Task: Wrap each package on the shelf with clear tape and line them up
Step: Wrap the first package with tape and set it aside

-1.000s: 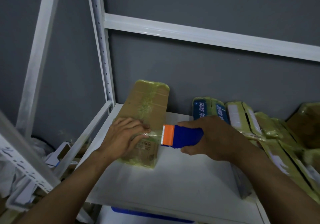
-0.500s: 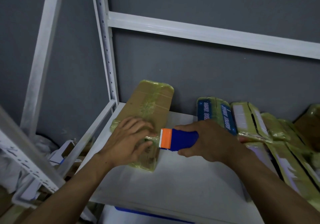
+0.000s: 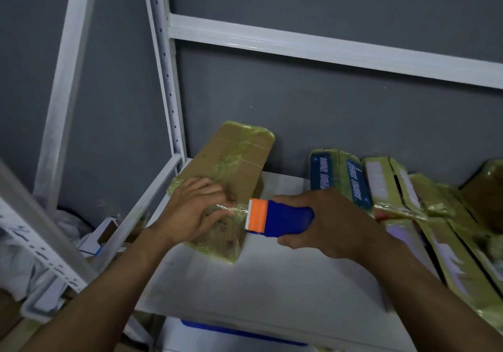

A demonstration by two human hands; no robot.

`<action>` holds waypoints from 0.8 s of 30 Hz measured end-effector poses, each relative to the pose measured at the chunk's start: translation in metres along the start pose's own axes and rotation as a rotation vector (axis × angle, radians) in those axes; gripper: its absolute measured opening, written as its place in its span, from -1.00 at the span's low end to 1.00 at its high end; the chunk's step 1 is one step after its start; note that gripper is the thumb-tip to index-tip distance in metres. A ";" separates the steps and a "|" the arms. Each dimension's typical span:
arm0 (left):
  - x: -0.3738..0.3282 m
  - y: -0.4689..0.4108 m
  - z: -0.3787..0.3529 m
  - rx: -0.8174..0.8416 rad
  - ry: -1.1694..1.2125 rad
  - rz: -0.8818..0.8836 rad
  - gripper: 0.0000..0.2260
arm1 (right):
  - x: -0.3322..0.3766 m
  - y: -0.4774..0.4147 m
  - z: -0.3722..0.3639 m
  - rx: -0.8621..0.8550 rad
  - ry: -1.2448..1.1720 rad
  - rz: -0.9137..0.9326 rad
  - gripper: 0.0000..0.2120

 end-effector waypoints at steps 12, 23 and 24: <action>-0.006 0.008 -0.006 0.082 -0.039 -0.007 -0.64 | -0.014 0.012 0.005 -0.061 0.097 -0.021 -0.33; -0.006 -0.002 -0.004 -0.090 0.053 0.084 -0.69 | -0.011 0.016 0.001 -0.055 0.001 -0.030 -0.33; -0.006 -0.002 -0.003 -0.085 0.057 0.094 -0.69 | -0.010 0.017 0.002 -0.068 -0.008 -0.024 -0.33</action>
Point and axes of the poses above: each hand's wrist, its own y-axis away from the middle knuckle, its own z-axis out of the back of the hand, x = y × z, the point moved 2 cm from there along -y, towards the middle knuckle, and after that the axes turned 2 degrees about -z, right-handed, at the moved point
